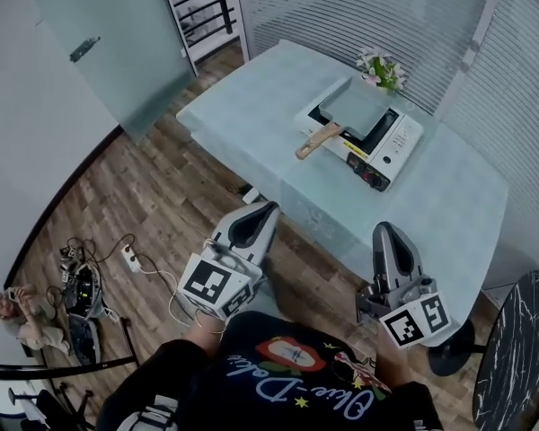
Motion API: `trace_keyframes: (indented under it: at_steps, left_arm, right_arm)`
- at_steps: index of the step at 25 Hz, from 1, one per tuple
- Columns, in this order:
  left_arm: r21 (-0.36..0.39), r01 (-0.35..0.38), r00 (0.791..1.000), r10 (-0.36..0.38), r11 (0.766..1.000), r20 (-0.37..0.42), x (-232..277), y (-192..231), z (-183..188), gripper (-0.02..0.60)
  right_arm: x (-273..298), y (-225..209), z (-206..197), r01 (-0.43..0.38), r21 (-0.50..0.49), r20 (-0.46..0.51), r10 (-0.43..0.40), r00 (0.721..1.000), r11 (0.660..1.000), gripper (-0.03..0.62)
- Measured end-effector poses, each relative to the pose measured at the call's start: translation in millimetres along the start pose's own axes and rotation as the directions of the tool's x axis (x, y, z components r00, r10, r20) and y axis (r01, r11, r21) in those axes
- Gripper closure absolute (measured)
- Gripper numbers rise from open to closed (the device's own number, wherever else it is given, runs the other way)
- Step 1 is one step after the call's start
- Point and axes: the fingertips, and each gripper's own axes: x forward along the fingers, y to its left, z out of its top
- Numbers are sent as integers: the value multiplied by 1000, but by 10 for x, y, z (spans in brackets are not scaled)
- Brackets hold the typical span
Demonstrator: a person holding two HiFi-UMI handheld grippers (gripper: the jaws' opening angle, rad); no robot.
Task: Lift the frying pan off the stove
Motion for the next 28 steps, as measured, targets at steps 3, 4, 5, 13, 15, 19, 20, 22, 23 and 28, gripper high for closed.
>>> trace_keyframes:
  at_steps: [3,4,5,13,15,19,20,22,23,28]
  left_arm:
    - [2,56,998,-56,998,-9,223,261,-2,575]
    - [3,76,997,-76,997,-14,286,330,-10,575]
    - [1,95,995,-95,996,-21,344,397,-24,575]
    - [-49,229,972,-231,972,-32,824,843,-58,575]
    - [-62,256,965,-259,965,-41,933,942,-85,575]
    - [-89,306,949,-312,948,-55,1132,1125,-128,574]
    - [-93,319,944,-325,943,-62,1179,1167,-151,574]
    - [-103,350,931,-358,931,-74,1275,1229,-203,574]
    - [-107,367,923,-376,924,-78,1323,1251,-226,574]
    - [-131,435,887,-449,891,-108,1561,1390,-370,574]
  right_arm:
    - [256,-82,-43,52,2,10,-52,999,999,594]
    - [323,-108,-64,71,3,10,-71,997,998,594]
    - [381,-131,-86,90,4,9,-90,996,996,594]
    - [844,-227,-160,200,-4,10,-200,980,980,594]
    - [960,-248,-179,220,-8,9,-220,975,975,594]
    - [1182,-270,-221,256,-6,7,-256,967,967,594]
    - [1237,-271,-243,263,-3,4,-263,965,965,594]
    - [1340,-272,-283,278,-2,-1,-278,961,961,594]
    - [1384,-273,-298,286,-4,-2,-286,958,958,594]
    - [1602,-322,-373,327,-6,5,-327,945,945,594]
